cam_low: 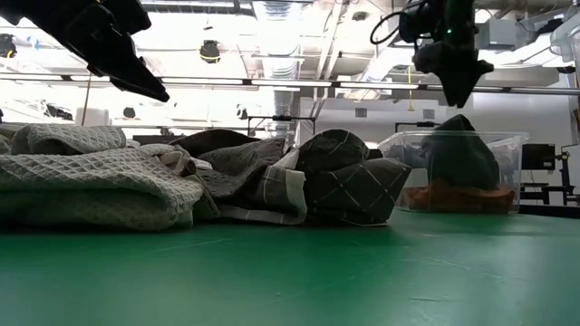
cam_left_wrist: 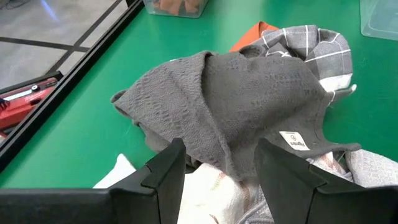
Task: Sort towels by color in basket
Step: Put the gray towel into the top transparent bin
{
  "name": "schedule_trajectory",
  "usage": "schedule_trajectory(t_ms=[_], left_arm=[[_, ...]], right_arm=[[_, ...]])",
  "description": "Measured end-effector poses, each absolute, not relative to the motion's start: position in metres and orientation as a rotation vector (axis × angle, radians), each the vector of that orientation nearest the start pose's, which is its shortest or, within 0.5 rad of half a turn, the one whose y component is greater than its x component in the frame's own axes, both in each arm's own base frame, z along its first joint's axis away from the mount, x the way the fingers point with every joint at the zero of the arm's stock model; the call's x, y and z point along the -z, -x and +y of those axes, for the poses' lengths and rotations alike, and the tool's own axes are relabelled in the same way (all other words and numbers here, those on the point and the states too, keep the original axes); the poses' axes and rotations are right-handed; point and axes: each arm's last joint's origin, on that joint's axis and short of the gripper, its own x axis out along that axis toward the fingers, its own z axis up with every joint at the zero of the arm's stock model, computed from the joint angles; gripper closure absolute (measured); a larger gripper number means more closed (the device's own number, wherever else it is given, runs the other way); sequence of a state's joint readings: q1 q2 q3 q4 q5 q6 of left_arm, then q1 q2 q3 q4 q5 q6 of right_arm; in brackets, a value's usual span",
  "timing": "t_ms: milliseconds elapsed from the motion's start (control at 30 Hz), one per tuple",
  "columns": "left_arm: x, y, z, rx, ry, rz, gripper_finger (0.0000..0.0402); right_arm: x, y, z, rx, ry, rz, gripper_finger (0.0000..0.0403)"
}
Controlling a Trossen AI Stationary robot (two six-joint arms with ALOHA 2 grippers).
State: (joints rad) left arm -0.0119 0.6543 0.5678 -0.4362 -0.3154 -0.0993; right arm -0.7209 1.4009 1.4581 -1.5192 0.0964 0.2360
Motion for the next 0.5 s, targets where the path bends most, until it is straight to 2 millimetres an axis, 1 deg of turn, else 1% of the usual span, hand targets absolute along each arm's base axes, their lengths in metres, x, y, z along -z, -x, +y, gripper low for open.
schedule_trajectory(t_ms=[100,200,267,333,500], left_arm=[[-0.255,-0.142,0.007,-0.325,0.024,0.5,0.0221],[-0.255,-0.142,0.007,-0.326,0.028,0.499,0.0221],[-0.255,-0.142,0.007,-0.326,0.025,0.5,0.0221],[-0.255,-0.142,0.007,-0.324,0.02,0.501,0.0221],[-0.255,-0.142,0.007,-0.32,0.002,0.511,0.0221]], right_arm=[[-0.338,-0.177,-0.144,0.798,-0.607,1.366,0.0239],[-0.326,-0.187,-0.147,0.805,-0.569,1.398,0.0239],[-0.317,-0.191,-0.157,0.852,-0.547,1.411,0.0239],[-0.307,-0.193,-0.17,0.894,-0.562,1.404,0.0239],[-0.282,-0.184,-0.207,0.995,-0.652,1.355,0.0249]])
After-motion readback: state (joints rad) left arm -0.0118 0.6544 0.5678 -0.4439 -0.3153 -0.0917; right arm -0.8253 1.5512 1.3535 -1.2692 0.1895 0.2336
